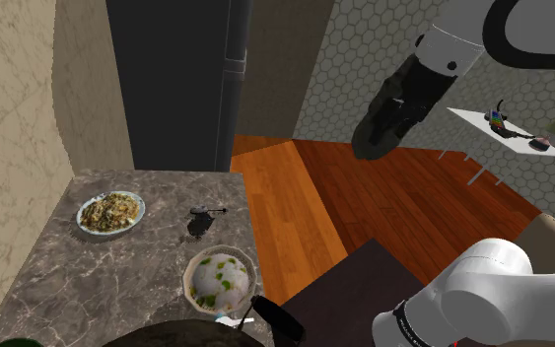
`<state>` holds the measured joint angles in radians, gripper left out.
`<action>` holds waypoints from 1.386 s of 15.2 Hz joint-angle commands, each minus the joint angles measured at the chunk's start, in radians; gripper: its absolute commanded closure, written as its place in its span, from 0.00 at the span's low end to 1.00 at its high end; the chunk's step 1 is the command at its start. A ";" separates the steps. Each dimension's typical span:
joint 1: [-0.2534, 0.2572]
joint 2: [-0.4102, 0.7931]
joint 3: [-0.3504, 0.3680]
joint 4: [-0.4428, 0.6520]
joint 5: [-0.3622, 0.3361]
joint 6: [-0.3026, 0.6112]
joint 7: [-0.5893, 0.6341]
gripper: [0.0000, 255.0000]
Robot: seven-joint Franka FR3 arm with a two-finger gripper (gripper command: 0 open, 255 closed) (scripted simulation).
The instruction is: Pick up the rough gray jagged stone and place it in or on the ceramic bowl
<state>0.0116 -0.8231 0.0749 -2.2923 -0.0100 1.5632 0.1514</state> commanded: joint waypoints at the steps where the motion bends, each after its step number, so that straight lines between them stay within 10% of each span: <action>1: 0.000 0.000 0.000 0.000 0.000 0.000 0.000 0.00; 21: -0.060 0.444 0.358 -0.140 0.143 0.564 0.591 0.00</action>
<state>-0.0378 -0.4245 0.4161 -2.4463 0.1397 2.0960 0.7106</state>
